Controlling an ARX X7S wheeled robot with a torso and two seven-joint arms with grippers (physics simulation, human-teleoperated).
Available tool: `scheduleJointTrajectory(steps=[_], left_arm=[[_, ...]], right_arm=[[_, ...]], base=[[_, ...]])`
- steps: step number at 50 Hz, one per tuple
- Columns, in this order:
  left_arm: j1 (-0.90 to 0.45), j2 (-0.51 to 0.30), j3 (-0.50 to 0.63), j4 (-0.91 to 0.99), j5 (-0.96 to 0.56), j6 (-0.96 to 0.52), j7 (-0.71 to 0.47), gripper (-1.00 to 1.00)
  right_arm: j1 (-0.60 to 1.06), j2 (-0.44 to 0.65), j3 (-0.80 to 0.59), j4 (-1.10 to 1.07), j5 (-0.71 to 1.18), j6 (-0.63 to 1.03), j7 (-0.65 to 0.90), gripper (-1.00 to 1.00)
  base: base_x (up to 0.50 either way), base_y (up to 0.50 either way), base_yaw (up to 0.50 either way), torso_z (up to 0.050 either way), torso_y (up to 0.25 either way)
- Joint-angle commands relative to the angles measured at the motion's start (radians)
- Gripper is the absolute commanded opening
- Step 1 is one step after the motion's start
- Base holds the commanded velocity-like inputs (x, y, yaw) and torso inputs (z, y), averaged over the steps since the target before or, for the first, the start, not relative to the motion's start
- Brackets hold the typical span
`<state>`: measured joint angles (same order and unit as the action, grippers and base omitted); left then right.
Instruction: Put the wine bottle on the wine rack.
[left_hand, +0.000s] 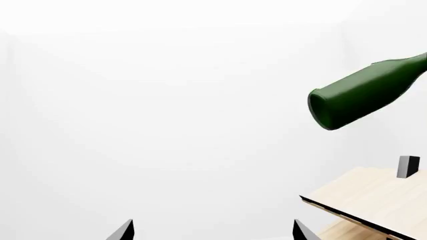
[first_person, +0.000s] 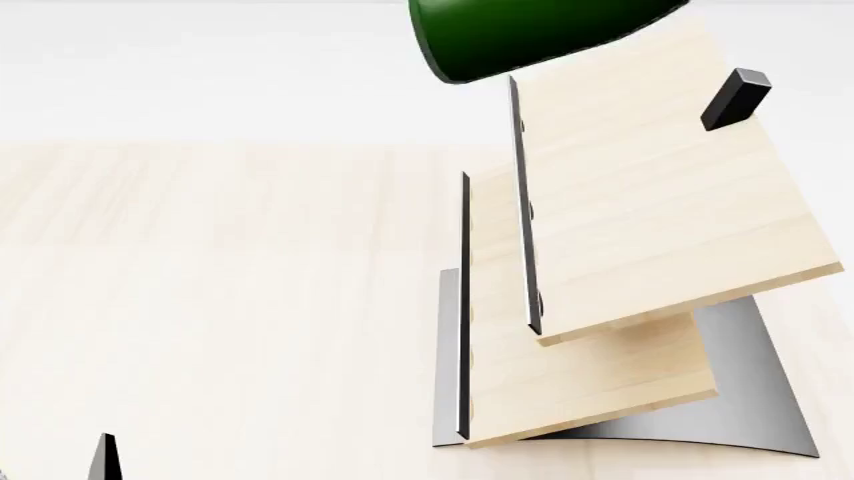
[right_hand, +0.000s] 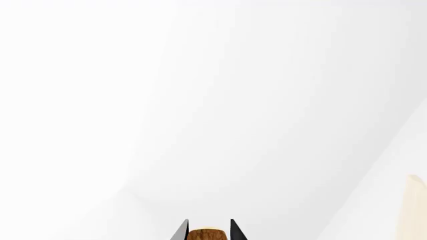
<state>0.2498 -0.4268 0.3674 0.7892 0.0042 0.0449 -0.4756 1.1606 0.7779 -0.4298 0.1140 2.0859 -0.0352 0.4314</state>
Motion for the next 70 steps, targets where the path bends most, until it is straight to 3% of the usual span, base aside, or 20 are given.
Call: scheduleJointTrajectory(steps=[1, 11, 52, 70], left_arm=[[-0.003, -0.002, 0.002, 0.002, -0.001, -0.004, -0.003, 1.00], [-0.007, -0.003, 0.005, -0.002, -0.001, -0.006, -0.004, 1.00], [-0.011, -0.008, 0.023, -0.011, 0.007, -0.004, -0.011, 1.00], [-0.016, -0.011, 0.026, -0.011, 0.005, -0.008, -0.014, 1.00]], right_arm=[[-0.027, 0.025, 0.029, 0.037, -0.037, -0.004, -0.034, -1.00], [-0.012, -0.003, -0.017, 0.210, -0.068, 0.028, -0.106, -1.00], [0.020, 0.063, -0.045, 0.275, -0.026, 0.222, -0.225, -1.00], [-0.019, 0.071, -0.052, 0.289, -0.047, 0.215, -0.252, -1.00]], base=[[0.00, 0.00, 0.00, 0.000, 0.000], [0.00, 0.00, 0.00, 0.000, 0.001], [0.00, 0.00, 0.00, 0.000, 0.001], [0.00, 0.00, 0.00, 0.001, 0.001]])
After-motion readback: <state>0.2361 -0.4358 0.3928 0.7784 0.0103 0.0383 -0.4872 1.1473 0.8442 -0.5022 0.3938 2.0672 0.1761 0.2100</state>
